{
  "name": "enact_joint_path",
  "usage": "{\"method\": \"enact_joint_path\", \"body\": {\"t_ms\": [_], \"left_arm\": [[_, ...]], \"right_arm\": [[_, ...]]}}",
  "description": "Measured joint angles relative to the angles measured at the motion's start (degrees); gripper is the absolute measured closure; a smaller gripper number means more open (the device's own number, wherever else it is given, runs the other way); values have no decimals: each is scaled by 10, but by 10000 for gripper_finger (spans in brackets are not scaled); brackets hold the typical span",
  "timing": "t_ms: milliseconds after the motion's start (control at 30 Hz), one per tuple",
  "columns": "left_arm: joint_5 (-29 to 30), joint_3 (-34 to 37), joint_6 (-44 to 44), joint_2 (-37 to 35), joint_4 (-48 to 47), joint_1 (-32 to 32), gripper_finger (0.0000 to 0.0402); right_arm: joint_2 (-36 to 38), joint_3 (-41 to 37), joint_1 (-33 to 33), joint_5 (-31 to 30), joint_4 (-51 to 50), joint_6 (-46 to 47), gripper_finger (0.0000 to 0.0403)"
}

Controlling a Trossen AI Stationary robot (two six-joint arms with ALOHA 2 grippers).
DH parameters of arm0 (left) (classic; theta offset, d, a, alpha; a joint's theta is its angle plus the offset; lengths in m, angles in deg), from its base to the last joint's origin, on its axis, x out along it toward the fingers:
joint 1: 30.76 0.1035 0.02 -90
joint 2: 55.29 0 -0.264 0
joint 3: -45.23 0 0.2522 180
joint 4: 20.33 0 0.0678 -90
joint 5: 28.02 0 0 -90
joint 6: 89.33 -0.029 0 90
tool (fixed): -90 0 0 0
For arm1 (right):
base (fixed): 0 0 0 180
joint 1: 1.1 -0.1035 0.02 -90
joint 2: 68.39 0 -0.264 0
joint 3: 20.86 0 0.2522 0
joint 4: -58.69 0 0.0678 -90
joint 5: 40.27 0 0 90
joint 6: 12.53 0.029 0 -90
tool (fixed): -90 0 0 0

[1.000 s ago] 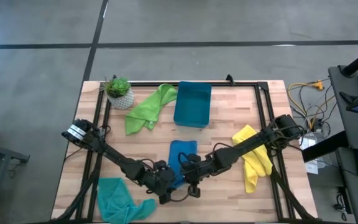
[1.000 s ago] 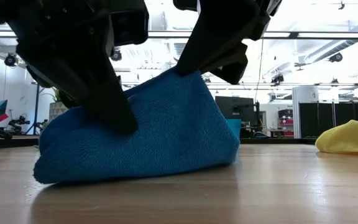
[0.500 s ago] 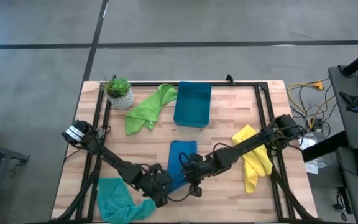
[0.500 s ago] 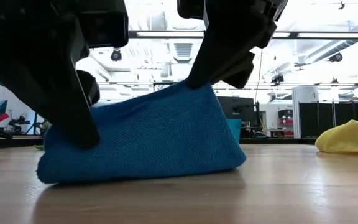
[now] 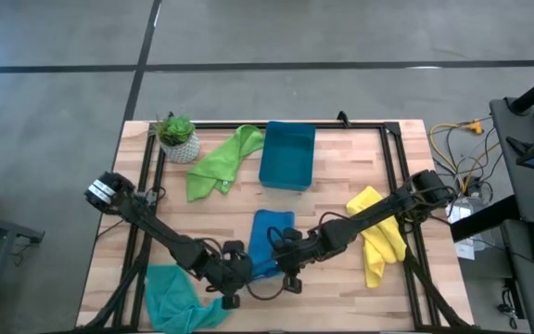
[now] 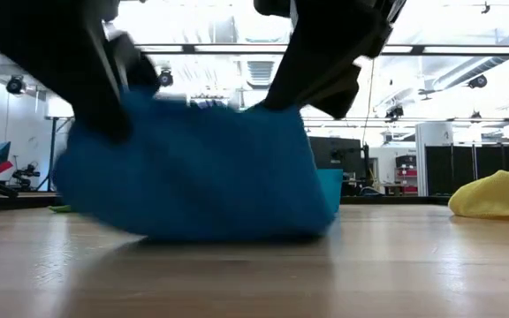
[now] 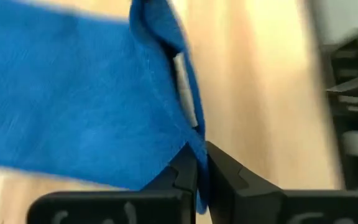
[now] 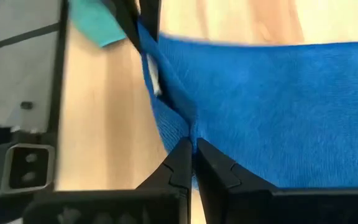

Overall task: Fold microfiber towels
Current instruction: Fold the blue microfiber cloth

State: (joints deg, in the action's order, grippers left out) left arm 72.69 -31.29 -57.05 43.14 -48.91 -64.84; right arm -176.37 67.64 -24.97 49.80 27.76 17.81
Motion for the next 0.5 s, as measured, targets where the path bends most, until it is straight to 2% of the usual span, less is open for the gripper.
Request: {"method": "enact_joint_path", "body": {"t_ms": [133,300,500], "left_arm": [[-77,1,-16,-19,-19,11,400],[-152,1,-42,-22,-13,27,401],[-184,-10,-108,-24,-12,55,401]], "right_arm": [[10,0,-22,27,7,-4,394],[20,0,-52,24,15,-8,394],[21,0,-60,11,10,-6,394]]}}
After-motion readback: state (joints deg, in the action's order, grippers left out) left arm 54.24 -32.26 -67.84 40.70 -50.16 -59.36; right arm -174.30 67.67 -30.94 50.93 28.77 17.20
